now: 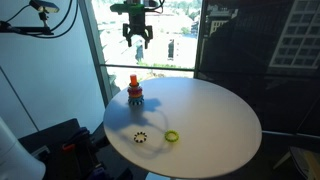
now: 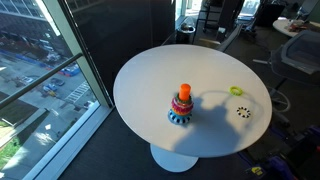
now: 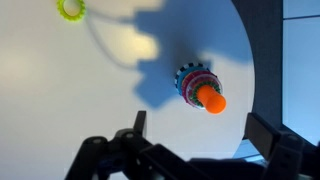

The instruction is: Remove the green ring from the orange rod and put it on the table

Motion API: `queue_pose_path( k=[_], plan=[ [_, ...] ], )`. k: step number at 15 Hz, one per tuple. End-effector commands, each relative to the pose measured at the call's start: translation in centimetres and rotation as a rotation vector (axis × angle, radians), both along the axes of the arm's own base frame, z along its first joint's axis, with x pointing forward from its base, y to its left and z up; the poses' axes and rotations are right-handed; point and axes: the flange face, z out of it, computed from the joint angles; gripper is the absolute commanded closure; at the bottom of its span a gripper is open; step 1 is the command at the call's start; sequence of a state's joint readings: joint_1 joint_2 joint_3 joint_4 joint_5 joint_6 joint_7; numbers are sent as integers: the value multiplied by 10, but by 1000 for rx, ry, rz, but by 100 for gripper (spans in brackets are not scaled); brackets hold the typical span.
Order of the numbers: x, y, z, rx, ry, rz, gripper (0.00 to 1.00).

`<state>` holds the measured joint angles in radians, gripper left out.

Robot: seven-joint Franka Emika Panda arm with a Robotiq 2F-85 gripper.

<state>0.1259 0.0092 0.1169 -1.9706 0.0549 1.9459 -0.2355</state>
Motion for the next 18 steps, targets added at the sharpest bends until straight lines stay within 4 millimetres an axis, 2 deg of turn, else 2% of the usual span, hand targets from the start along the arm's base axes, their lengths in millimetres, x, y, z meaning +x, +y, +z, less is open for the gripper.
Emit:
queue_pose_path(
  k=[1,3,7,14,18],
  plan=[
    [0,0,1,0,1,0,0],
    [5,-4,-3,10,10,-25,0],
    [11,8,-20,6,23,-17,0],
    [17,54,-53,23,2,59,0],
    [12,83,-76,5,13,103,0]
  ],
)
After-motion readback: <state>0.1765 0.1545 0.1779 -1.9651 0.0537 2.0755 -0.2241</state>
